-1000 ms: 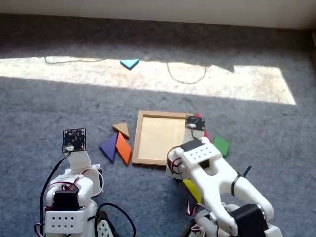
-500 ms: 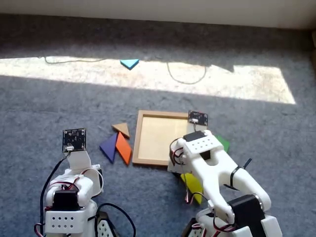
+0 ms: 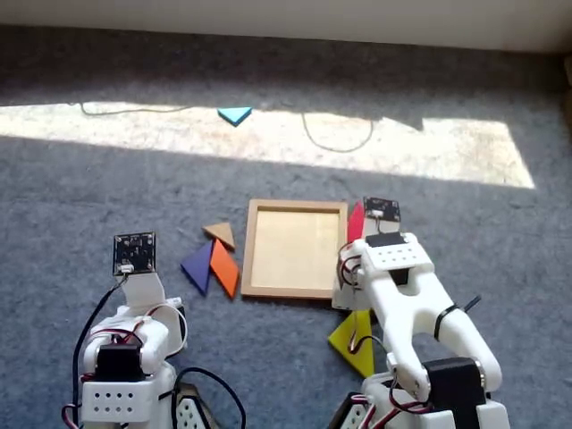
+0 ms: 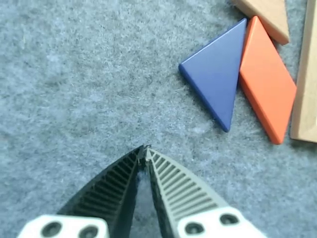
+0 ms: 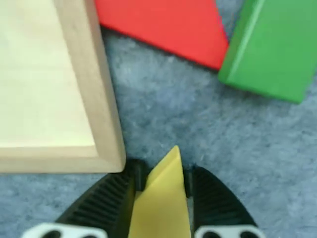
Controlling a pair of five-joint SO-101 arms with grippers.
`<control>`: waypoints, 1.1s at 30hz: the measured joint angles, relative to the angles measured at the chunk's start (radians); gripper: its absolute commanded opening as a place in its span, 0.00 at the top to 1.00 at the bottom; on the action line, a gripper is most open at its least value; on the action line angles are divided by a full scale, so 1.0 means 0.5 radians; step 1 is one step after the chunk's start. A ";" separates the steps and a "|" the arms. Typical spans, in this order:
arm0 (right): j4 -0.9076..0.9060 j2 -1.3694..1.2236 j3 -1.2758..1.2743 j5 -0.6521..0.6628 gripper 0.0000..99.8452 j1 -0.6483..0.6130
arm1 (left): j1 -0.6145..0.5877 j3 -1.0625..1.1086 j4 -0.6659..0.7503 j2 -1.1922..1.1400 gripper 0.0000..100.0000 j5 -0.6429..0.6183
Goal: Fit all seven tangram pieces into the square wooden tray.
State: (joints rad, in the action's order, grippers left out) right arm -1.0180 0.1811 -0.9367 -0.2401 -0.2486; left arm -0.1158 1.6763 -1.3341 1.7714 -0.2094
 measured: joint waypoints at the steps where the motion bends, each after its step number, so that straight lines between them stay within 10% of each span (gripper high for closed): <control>1: 0.000 0.018 -0.003 0.028 0.91 0.015 | 0.000 0.000 0.000 0.000 0.99 0.000; 18: -0.374 1.022 -0.292 0.160 0.58 -0.334 | 0.000 0.000 0.000 0.000 0.99 0.000; 33: -0.359 0.638 -0.341 -0.074 0.58 -0.727 | 0.000 0.000 0.000 0.000 0.99 0.000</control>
State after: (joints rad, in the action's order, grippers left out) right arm -1.1976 0.5002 -1.1070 -0.2770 -0.6122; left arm -0.1158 1.6763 -1.3341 1.7714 -0.2094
